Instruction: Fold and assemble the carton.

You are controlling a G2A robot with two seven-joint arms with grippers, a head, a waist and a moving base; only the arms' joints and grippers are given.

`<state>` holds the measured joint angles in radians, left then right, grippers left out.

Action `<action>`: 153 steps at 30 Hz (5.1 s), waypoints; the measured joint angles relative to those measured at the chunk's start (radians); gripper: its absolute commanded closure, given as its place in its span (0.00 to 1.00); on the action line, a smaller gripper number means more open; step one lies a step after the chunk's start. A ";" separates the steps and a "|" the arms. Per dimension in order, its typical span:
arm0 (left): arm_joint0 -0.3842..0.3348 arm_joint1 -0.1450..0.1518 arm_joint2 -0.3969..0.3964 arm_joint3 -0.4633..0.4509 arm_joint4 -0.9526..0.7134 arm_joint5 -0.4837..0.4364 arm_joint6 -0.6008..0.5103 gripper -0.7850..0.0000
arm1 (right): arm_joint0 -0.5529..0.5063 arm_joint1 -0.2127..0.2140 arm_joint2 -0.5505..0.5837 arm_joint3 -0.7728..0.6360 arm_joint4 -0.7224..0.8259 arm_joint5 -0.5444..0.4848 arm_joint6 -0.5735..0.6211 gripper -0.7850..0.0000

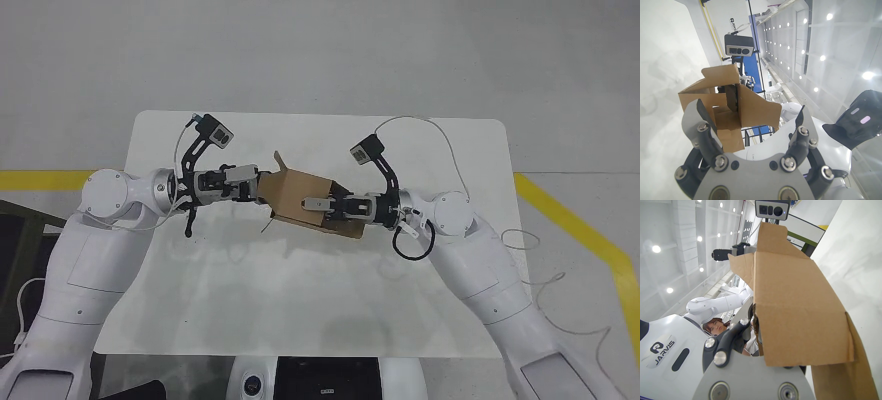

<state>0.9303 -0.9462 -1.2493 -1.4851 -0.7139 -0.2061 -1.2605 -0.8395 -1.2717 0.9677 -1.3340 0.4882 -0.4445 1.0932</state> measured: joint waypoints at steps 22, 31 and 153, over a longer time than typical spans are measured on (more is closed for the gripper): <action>-0.009 -0.009 0.001 0.007 0.019 -0.014 0.005 0.00 | 0.015 -0.013 -0.025 0.011 0.015 -0.011 0.019 1.00; -0.002 -0.004 -0.028 0.015 0.047 -0.029 0.001 0.00 | 0.003 -0.005 0.035 0.025 0.001 -0.026 -0.053 1.00; 0.039 -0.002 -0.107 -0.055 0.080 -0.011 -0.019 0.00 | 0.039 -0.031 0.011 0.119 0.078 -0.012 0.129 1.00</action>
<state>0.9696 -0.9478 -1.3565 -1.5401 -0.6338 -0.2174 -1.2793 -0.8009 -1.3024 0.9789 -1.2154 0.5661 -0.4569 1.2222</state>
